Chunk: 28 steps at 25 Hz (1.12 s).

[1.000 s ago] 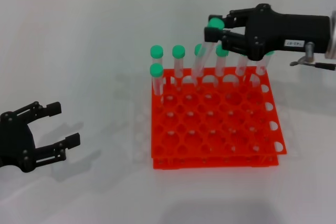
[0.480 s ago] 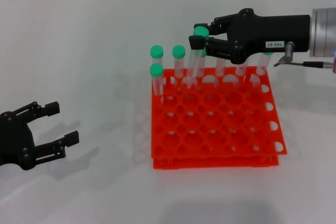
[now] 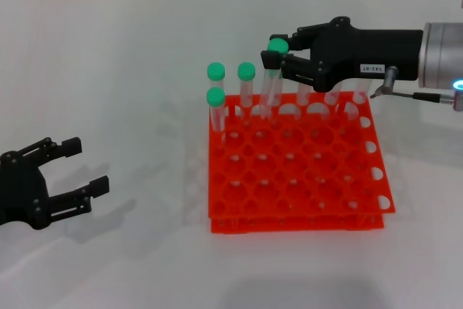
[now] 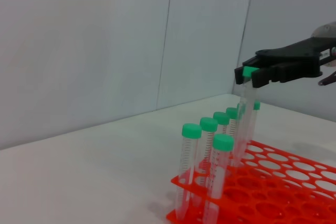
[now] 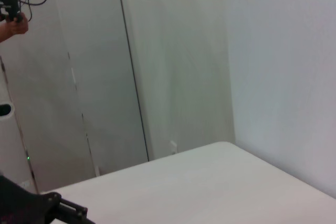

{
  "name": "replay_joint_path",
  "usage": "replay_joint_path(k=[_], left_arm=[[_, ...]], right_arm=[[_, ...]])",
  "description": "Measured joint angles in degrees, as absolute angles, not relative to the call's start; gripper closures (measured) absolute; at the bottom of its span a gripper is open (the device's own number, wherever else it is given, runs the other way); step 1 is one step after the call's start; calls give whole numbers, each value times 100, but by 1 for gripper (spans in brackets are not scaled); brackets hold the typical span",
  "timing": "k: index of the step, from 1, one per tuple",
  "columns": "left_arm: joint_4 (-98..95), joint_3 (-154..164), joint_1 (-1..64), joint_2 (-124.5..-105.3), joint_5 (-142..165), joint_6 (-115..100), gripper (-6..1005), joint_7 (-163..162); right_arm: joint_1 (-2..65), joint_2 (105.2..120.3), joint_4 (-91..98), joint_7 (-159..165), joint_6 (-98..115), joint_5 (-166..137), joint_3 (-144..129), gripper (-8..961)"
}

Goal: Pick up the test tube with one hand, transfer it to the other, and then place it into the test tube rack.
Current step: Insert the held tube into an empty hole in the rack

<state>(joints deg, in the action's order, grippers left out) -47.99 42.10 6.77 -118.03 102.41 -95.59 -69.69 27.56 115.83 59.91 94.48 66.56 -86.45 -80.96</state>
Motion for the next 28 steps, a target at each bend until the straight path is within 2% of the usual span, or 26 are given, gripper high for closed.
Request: replay_joint_path(k=[6, 28], left_arm=[[-4799, 4209, 699, -11802, 10241, -9544, 166, -6987], [-4404, 4180, 868, -11774, 10310, -9582, 166, -6461]], right_arm=[[2605, 11565, 6142, 9649, 6655, -8510, -8112, 698], [2731, 11584, 6086, 9474, 6582, -8434, -8389, 698]])
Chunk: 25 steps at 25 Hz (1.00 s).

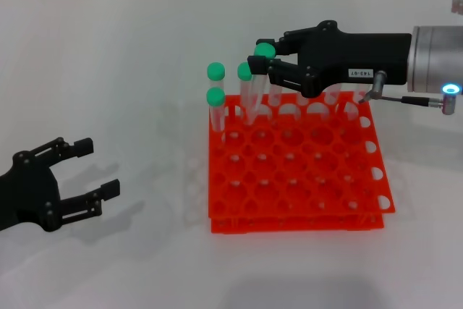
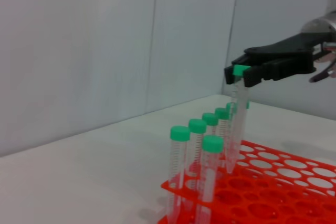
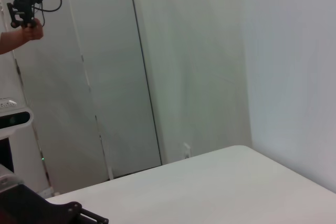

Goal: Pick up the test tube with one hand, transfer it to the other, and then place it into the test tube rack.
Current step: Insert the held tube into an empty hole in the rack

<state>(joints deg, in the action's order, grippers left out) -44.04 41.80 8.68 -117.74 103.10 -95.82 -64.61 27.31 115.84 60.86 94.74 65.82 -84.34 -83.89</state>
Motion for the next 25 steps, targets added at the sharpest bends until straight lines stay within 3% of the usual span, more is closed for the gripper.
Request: replay_joint_path(k=[25], left_arm=[[-4341, 4139, 887, -11819, 10372, -9475, 166, -6342]], right_arm=[[2983, 11593, 5803, 9348, 6188, -8363, -8764, 699]])
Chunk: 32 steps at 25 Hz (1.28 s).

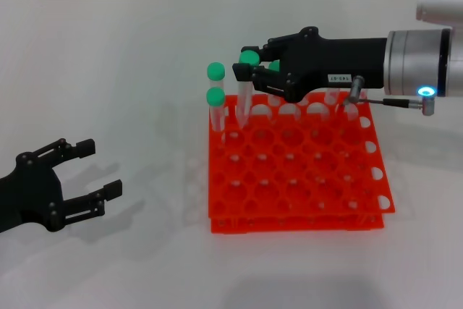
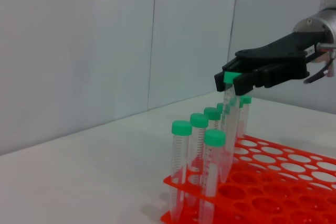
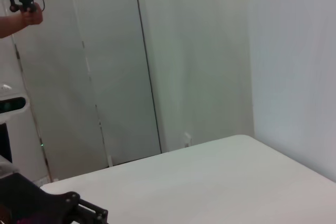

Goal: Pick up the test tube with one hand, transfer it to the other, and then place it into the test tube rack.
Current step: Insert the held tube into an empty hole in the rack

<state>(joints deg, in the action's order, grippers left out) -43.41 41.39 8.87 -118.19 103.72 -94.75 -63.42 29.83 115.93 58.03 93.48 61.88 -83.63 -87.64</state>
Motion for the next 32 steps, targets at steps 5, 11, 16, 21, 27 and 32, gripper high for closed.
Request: replay_joint_path(k=[5, 11, 16, 21, 27, 32], left_arm=[[-4342, 4139, 887, -11837, 10370, -9474, 167, -6338], [-4342, 4139, 887, -11846, 10366, -9474, 166, -6335], [-4341, 4140, 888, -11848, 10365, -9468, 166, -6331], [-4341, 4139, 887, -11848, 10368, -9461, 167, -6334], [-4342, 4073, 894, -11848, 10378, -9434, 170, -6330], [-4342, 4070, 900, -11852, 10390, -9413, 170, -6322]], right_arm=[[2993, 11593, 5789, 9317, 6113, -8356, -8817, 699], [3115, 11592, 5669, 9313, 6074, -8418, -8862, 699], [3183, 11592, 5571, 9212, 6050, -8396, -8863, 699], [3162, 11593, 5601, 9183, 6039, -8377, -8861, 699], [3174, 11601, 5548, 9158, 6028, -8371, -8859, 698], [3149, 11602, 5533, 9156, 5970, -8368, -8919, 698]])
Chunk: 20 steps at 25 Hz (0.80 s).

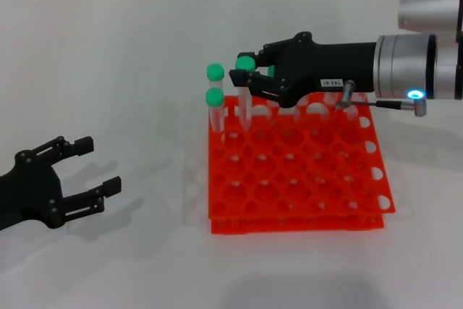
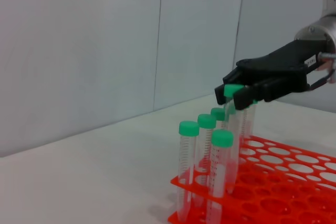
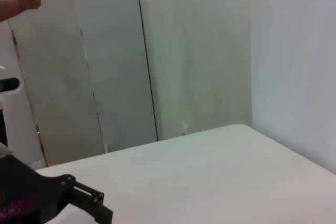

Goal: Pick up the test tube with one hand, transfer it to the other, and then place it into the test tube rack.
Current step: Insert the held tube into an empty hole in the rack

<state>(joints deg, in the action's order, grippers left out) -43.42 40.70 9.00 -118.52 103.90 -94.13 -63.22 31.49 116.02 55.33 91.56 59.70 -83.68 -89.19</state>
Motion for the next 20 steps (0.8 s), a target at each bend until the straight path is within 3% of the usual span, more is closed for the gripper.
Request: replay_joint_path(k=[20], left_arm=[[-4271, 4069, 984, -11848, 10398, -9324, 169, -6319]], right_arm=[[3148, 11621, 5373, 8870, 5697, -8169, -9254, 699]])
